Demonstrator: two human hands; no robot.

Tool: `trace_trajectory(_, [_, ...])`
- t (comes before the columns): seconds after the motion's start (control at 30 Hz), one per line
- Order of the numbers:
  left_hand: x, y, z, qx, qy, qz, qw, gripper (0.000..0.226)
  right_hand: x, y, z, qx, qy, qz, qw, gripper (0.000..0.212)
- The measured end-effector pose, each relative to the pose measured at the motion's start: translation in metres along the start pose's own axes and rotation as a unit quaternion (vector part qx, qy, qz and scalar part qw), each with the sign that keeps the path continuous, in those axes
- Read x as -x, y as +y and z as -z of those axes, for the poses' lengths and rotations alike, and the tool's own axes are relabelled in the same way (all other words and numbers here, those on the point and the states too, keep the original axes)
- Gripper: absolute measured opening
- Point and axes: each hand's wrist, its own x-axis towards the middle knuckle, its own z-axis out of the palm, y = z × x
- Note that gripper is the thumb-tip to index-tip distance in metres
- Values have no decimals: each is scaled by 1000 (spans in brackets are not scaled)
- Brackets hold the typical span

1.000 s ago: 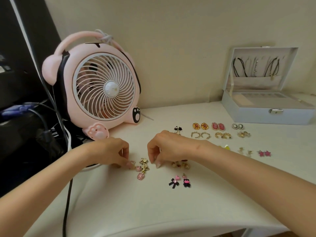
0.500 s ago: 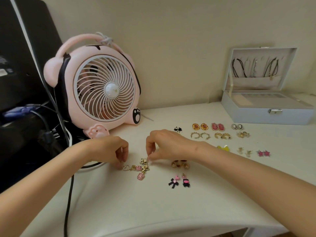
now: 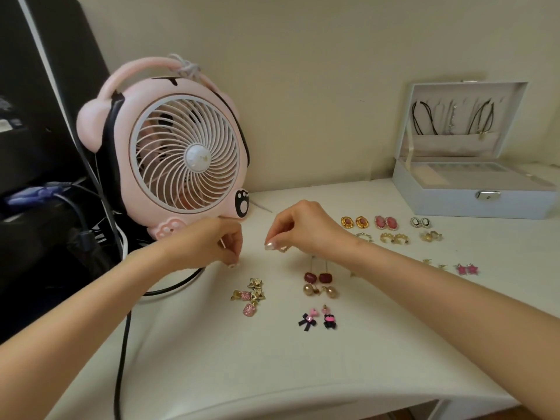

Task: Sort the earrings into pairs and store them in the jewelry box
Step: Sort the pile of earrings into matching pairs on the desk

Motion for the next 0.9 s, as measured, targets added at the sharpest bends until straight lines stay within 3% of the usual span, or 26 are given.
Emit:
trace_trajectory(0.13, [-9,5,-6,132,51,-36,989,14,-1,6,8,23,47,-4,999,7])
trace_trajectory(0.23, [-14,10,-12,271,54,-31,961,8,1,9,15,-24,46,-22,998,7])
trace_trajectory(0.33, [-21,11,-17,330,37,-22,943,6,1,12,19,-49,25,-48,997,5])
trace_trajectory(0.5, [-30,10,-18,237,-40,-14,971,11,3,13,14,-100,-72,-92,988,6])
trace_trajectory(0.63, [-36,13,-17,123,-46,0,991,13,3,13,10,-101,-133,-81,983,13])
trace_trajectory(0.9, [-43,22,-36,106,22,-63,992,18,1,15,14,-85,-100,-60,990,14])
